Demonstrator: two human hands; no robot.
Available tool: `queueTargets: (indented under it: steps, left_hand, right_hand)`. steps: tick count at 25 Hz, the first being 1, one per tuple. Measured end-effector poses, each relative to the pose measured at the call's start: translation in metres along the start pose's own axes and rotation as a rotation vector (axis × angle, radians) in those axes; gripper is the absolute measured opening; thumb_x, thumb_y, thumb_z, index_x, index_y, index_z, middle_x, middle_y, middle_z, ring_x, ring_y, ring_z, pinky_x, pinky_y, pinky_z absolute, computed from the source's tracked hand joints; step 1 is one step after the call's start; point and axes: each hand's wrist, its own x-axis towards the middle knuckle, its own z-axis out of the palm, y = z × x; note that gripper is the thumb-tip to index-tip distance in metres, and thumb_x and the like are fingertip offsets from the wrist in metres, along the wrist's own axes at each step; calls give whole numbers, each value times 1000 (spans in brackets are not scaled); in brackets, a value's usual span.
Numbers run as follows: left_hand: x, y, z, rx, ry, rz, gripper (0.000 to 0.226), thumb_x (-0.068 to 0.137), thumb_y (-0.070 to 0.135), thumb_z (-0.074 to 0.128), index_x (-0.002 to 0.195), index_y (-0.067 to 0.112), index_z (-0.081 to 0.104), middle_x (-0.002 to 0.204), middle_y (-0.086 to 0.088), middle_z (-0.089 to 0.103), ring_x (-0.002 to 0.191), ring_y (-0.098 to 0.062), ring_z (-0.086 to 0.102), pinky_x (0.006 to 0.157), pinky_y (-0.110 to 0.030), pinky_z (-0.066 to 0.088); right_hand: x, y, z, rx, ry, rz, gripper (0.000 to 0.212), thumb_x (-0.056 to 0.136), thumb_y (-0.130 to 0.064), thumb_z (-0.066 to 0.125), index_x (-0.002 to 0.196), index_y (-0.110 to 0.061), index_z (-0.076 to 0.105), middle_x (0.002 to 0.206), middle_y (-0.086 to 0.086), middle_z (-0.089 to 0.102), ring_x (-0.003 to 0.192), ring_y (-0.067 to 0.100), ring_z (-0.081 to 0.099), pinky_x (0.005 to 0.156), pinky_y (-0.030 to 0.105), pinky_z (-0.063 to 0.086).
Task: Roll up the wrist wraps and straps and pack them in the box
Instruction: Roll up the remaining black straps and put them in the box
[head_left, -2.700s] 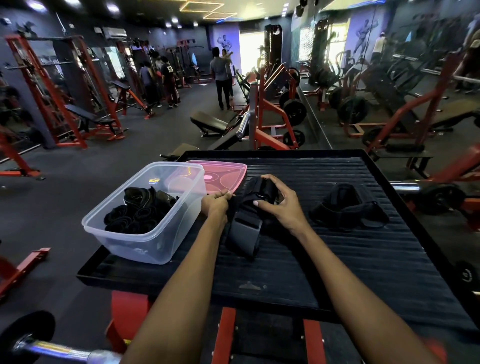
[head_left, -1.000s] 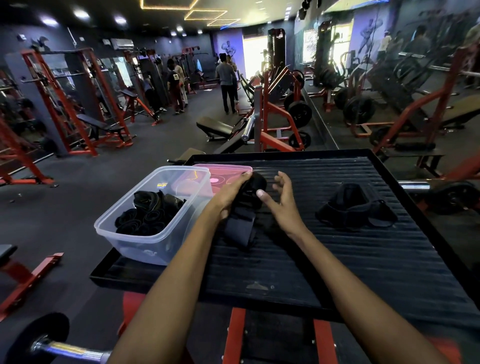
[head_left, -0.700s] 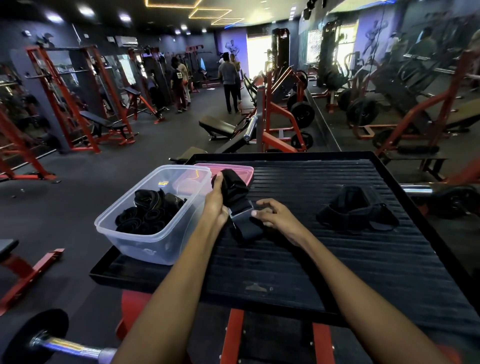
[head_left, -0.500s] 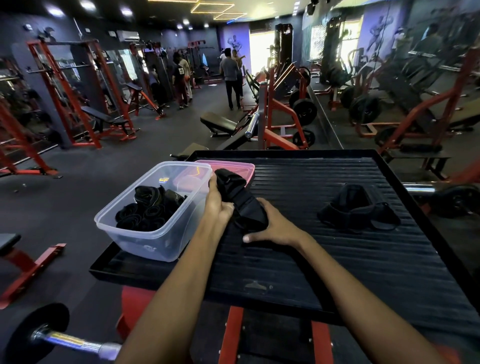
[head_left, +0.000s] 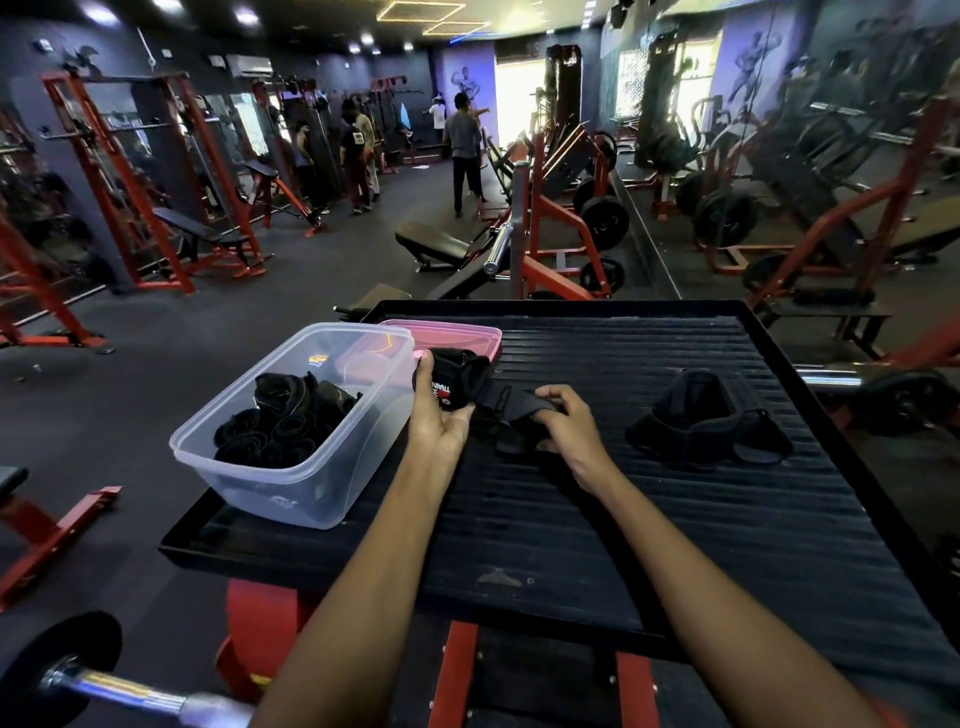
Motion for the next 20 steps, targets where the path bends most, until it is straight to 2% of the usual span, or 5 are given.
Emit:
queueTargets:
  steps: [5, 9, 12, 17, 20]
  left_hand:
    - [1, 4, 21, -73, -22, 68, 28, 89, 36, 59, 105, 12, 62, 88, -6, 70, 79, -18, 68, 71, -35, 57]
    - [-1, 9, 23, -11, -79, 84, 25, 92, 35, 50, 89, 13, 63, 71, -2, 72, 64, -14, 69, 63, -28, 58]
    - [-9, 5, 15, 194, -205, 72, 31, 93, 35, 43, 91, 12, 64, 72, -2, 71, 63, -13, 68, 62, -24, 57]
    - [-9, -4, 1, 660, -183, 274, 39, 97, 39, 39, 107, 11, 65, 97, -5, 71, 90, -16, 66, 84, -29, 51]
    - [-9, -1, -8, 772, -21, 223, 48, 92, 53, 43, 122, 18, 58, 117, -7, 64, 107, -24, 61, 87, -37, 50]
  right_hand:
    - [-5, 2, 0, -546, -65, -155, 69, 79, -37, 72, 135, -18, 37, 127, 3, 31, 117, 16, 32, 103, 33, 35]
    - [-13, -11, 10, 366, -331, 296, 59, 89, -54, 50, 126, -10, 39, 119, 22, 52, 90, 33, 63, 79, 39, 54]
    - [-14, -13, 9, 781, -378, 404, 63, 85, -62, 48, 121, -11, 46, 128, 26, 51, 107, 42, 61, 86, 49, 55]
    - [-13, -9, 12, 894, -162, 257, 20, 93, -25, 55, 106, -10, 58, 112, 13, 62, 101, 26, 62, 67, 34, 58]
    - [-11, -8, 12, 749, 9, 114, 27, 97, -25, 49, 119, -9, 52, 106, 8, 60, 98, 20, 59, 66, 35, 58]
